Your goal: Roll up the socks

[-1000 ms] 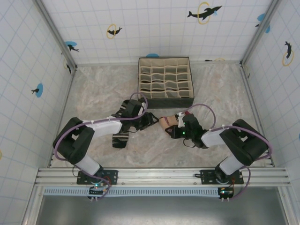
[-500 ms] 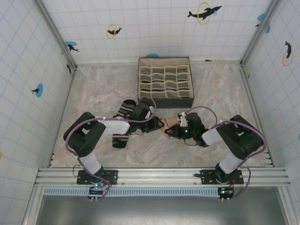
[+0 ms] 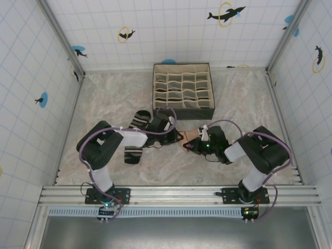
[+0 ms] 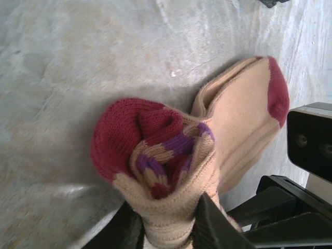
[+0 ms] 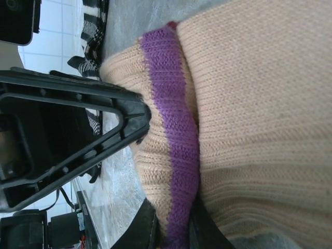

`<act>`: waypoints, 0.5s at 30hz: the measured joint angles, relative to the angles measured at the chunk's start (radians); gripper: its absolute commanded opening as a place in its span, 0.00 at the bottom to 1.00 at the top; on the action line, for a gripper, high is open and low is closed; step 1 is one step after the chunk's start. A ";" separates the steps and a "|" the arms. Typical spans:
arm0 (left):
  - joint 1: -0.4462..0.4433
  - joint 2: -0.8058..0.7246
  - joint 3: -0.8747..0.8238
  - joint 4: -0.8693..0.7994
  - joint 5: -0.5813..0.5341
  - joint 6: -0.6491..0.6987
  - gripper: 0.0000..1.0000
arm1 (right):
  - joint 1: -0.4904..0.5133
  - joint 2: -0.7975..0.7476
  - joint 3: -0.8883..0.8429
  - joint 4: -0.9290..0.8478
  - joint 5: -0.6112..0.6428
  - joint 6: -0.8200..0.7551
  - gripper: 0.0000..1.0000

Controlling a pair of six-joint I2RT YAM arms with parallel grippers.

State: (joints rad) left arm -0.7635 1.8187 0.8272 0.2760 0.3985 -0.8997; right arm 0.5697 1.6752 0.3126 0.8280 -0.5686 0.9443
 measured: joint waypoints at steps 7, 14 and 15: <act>-0.004 0.003 0.048 -0.079 -0.029 0.007 0.00 | 0.018 -0.114 0.004 -0.168 0.069 -0.061 0.43; 0.002 -0.005 0.084 -0.169 -0.071 0.008 0.00 | 0.167 -0.265 0.161 -0.569 0.336 -0.266 0.51; 0.005 -0.008 0.086 -0.180 -0.071 0.008 0.00 | 0.201 -0.280 0.187 -0.620 0.394 -0.300 0.50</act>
State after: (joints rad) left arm -0.7582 1.8107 0.9131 0.0956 0.3275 -0.8917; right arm 0.7712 1.3952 0.4995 0.2077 -0.1749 0.6441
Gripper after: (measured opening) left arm 0.091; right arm 0.504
